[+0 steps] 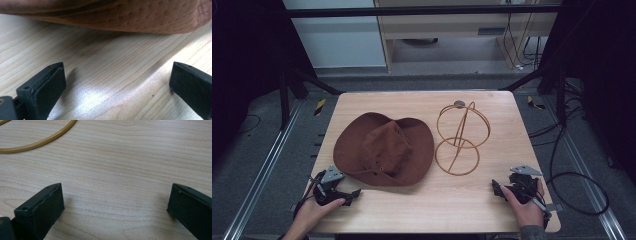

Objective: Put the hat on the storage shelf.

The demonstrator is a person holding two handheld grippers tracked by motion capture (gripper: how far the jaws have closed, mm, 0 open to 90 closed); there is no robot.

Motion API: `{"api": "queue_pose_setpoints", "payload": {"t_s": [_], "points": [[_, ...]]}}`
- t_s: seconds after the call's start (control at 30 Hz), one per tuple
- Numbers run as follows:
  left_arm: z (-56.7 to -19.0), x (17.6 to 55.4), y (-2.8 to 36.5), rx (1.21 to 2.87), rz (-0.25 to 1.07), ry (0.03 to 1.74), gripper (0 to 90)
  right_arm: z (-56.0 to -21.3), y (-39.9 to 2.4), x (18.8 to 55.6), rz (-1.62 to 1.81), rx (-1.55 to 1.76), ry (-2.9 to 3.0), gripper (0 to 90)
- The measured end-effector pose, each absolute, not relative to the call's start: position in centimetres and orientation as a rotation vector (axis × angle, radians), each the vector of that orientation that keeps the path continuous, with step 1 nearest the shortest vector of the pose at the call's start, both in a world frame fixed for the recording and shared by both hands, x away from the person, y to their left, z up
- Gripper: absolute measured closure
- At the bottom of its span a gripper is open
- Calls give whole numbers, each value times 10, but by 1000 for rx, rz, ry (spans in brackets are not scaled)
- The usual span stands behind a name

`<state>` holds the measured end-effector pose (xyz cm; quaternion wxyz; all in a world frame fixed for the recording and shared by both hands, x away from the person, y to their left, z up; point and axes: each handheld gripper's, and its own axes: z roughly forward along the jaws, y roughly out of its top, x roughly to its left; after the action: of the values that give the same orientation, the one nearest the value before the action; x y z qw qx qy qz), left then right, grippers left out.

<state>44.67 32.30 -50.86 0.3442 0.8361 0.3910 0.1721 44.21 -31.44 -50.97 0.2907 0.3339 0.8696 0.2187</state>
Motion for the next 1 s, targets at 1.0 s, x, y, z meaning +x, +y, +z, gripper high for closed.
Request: {"api": "queue_pose_setpoints", "payload": {"t_s": [1.0], "points": [[-486, 416, 321, 2190, 384, 817, 138, -510, -314, 442, 584, 891, 2318, 7]]}}
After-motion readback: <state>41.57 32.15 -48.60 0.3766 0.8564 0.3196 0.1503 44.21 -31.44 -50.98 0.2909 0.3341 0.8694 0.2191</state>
